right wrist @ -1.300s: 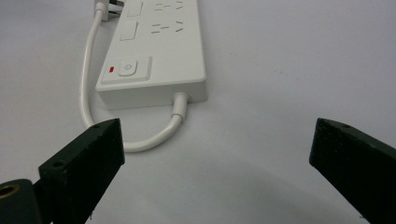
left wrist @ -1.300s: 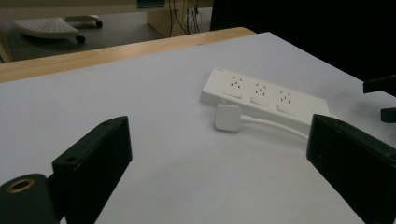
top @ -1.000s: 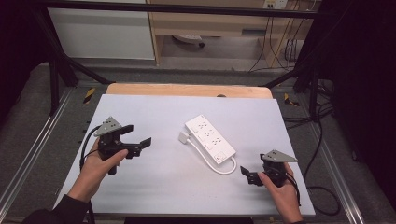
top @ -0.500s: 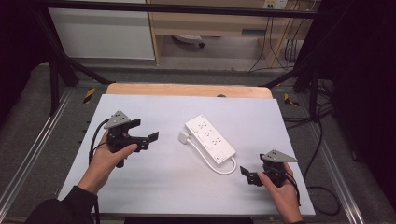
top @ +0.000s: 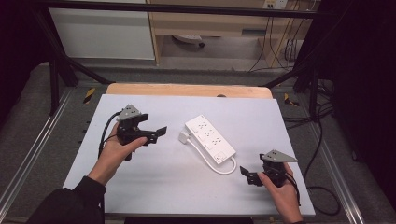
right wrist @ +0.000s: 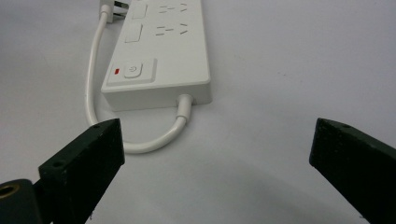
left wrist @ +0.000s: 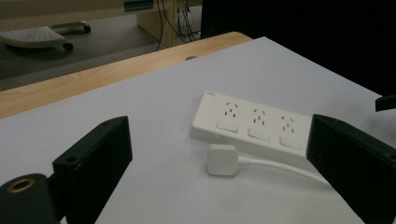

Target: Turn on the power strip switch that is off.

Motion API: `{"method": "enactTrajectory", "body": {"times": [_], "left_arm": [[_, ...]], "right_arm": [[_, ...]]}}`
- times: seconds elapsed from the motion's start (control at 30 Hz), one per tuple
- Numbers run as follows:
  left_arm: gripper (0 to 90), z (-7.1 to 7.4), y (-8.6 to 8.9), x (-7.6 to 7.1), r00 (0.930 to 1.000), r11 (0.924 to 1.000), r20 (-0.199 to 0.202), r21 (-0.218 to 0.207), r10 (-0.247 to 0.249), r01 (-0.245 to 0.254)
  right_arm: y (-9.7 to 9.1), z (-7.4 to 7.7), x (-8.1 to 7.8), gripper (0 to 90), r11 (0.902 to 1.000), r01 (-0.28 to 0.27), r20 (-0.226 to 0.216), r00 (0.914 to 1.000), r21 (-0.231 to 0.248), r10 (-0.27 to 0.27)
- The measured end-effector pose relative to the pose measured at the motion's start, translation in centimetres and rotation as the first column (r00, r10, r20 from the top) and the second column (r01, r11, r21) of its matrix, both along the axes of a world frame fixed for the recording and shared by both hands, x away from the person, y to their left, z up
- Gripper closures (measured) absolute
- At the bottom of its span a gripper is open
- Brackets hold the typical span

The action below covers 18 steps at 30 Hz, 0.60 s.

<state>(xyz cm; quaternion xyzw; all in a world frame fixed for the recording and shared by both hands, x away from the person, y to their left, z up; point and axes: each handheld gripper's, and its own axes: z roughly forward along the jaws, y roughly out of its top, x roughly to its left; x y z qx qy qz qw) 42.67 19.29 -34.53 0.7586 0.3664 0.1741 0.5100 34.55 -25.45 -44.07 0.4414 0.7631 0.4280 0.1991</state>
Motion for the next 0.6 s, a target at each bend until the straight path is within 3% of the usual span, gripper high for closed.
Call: {"method": "enactTrajectory", "body": {"times": [0.23, 0.6], "left_arm": [[7.1, -0.1, -0.9, 0.7, 0.9999, 0.9997, -0.003, 0.021, -0.012, 0.012], [7.2, -0.6, -2.0, 1.7, 1.0000, 0.9999, 0.002, 0.014, -0.009, 0.009]], "right_arm": [[0.0, 0.0, 0.0, 3.6, 1.0000, -0.001, 0.001, 1.0000, 0.001, 0.001], [0.0, 0.0, 0.0, 3.6, 1.0000, -0.004, 0.002, 1.0000, 0.003, 0.004]]}}
